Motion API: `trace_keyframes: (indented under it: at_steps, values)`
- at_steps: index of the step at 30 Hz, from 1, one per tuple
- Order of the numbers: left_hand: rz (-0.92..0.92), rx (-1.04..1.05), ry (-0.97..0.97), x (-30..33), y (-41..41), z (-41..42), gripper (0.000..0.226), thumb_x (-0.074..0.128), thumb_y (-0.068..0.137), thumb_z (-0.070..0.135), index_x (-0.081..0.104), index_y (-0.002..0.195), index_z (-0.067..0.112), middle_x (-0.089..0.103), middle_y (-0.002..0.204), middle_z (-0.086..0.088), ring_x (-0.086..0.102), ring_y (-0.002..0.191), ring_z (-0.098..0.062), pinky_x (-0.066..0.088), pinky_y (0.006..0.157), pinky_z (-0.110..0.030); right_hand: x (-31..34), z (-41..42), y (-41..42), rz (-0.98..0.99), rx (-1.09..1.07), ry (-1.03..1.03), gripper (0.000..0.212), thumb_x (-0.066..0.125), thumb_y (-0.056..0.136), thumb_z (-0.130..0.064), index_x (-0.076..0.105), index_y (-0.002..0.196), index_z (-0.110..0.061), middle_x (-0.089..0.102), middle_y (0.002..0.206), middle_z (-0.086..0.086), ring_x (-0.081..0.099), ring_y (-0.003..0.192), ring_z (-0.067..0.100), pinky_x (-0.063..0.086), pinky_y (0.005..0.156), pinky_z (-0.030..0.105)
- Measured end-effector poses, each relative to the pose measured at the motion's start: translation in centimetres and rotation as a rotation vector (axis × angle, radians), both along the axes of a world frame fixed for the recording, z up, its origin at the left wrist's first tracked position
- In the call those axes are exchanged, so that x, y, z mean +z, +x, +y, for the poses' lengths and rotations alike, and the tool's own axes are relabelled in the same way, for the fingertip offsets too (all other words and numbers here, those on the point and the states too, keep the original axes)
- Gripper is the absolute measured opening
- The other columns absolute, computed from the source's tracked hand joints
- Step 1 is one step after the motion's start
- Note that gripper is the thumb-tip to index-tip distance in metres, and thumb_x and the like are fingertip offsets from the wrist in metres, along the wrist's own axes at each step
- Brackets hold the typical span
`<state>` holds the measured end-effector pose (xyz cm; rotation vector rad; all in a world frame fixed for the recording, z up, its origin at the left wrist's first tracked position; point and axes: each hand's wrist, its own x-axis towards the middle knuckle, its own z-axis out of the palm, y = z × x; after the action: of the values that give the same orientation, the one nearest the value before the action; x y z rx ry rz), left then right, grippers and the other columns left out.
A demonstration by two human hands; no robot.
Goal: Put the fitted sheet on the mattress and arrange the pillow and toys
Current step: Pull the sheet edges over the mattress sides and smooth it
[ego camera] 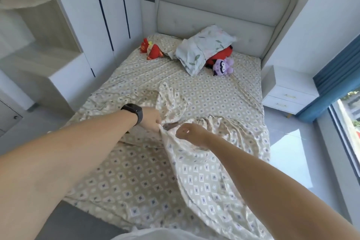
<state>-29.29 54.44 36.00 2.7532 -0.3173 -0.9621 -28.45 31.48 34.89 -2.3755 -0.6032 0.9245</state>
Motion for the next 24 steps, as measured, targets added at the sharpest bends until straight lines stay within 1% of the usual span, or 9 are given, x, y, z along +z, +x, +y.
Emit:
trace_keyframes:
  at_steps: [2,6,9,12,14,16,19,21,24]
  values:
    - [-0.14,0.059,-0.141,-0.4,0.1,-0.2,0.044,0.058,0.092,0.031,0.034,0.057,0.015,0.023,0.051,0.003,0.014,0.047,-0.017,0.017,0.054,-0.034,0.1,1.2,-0.3,-0.007,0.016,0.009,0.046,0.065,0.093,-0.048,0.062,0.132,-0.025,0.066,0.122,-0.001,0.063,0.107,0.021,0.049,0.083,0.034]
    - [-0.123,0.135,-0.278,-0.1,1.3,-0.1,0.051,0.063,0.089,0.047,0.04,0.058,0.015,0.027,0.051,0.002,0.018,0.046,-0.017,0.018,0.052,-0.033,-0.8,3.2,0.4,-0.174,-0.043,-0.045,0.02,0.052,0.098,-0.039,0.061,0.093,-0.023,0.064,0.087,-0.001,0.063,0.085,0.025,0.048,0.071,0.036]
    - [0.026,0.003,0.041,-0.5,1.4,2.1,0.042,0.066,0.09,0.041,0.048,0.067,0.012,0.037,0.058,0.002,0.029,0.049,-0.016,0.026,0.051,-0.031,-0.2,2.9,1.0,-0.166,-0.017,-0.024,0.018,0.054,0.1,-0.029,0.068,0.091,-0.021,0.066,0.083,0.0,0.064,0.08,0.023,0.052,0.075,0.037]
    - [0.126,-0.031,0.32,-1.8,1.2,3.4,0.033,0.06,0.096,0.035,0.055,0.072,0.013,0.048,0.069,-0.002,0.044,0.058,-0.017,0.038,0.058,-0.033,0.4,2.2,1.9,-0.198,0.023,-0.069,0.019,0.059,0.099,-0.025,0.07,0.085,-0.031,0.063,0.077,-0.011,0.061,0.077,0.013,0.047,0.073,0.032]
    - [0.163,-0.019,0.427,-2.4,0.8,4.8,0.027,0.058,0.099,0.033,0.067,0.095,0.008,0.059,0.084,-0.008,0.06,0.078,-0.023,0.05,0.072,-0.037,0.6,1.4,2.8,-0.286,0.09,-0.226,0.024,0.057,0.097,-0.024,0.065,0.076,-0.029,0.062,0.077,-0.01,0.059,0.082,0.016,0.044,0.077,0.032]
    - [0.191,-0.017,0.494,-3.0,0.4,6.7,0.039,0.053,0.101,0.04,0.068,0.105,0.005,0.059,0.084,-0.009,0.06,0.086,-0.024,0.051,0.087,-0.04,0.6,-0.3,3.3,-0.289,0.17,-0.463,0.023,0.051,0.098,-0.025,0.068,0.086,-0.018,0.064,0.082,-0.003,0.058,0.083,0.018,0.046,0.082,0.035]
    - [0.08,0.097,0.426,-1.0,-0.1,8.5,0.05,0.045,0.105,0.041,0.051,0.066,0.01,0.043,0.065,-0.001,0.04,0.057,-0.014,0.039,0.064,-0.033,0.3,-1.6,3.9,-0.171,0.223,-0.728,0.031,0.046,0.1,-0.026,0.071,0.107,-0.01,0.065,0.099,0.003,0.059,0.09,0.021,0.05,0.09,0.034]
    - [0.035,0.155,0.309,0.0,0.0,8.8,0.045,0.052,0.1,0.044,0.052,0.067,0.013,0.047,0.066,0.001,0.04,0.056,-0.016,0.035,0.053,-0.03,0.3,-0.6,3.9,-0.057,0.229,-0.797,0.036,0.053,0.098,-0.027,0.064,0.128,-0.01,0.062,0.126,0.007,0.058,0.107,0.023,0.047,0.098,0.034]
    - [0.081,0.2,0.089,-0.1,-1.0,8.8,0.037,0.064,0.088,0.044,0.061,0.079,0.009,0.051,0.078,-0.005,0.048,0.062,-0.023,0.032,0.056,-0.034,-0.1,3.7,2.7,0.15,0.17,-0.525,0.053,0.053,0.099,-0.041,0.05,0.146,-0.017,0.049,0.149,0.002,0.047,0.136,0.024,0.037,0.111,0.04]
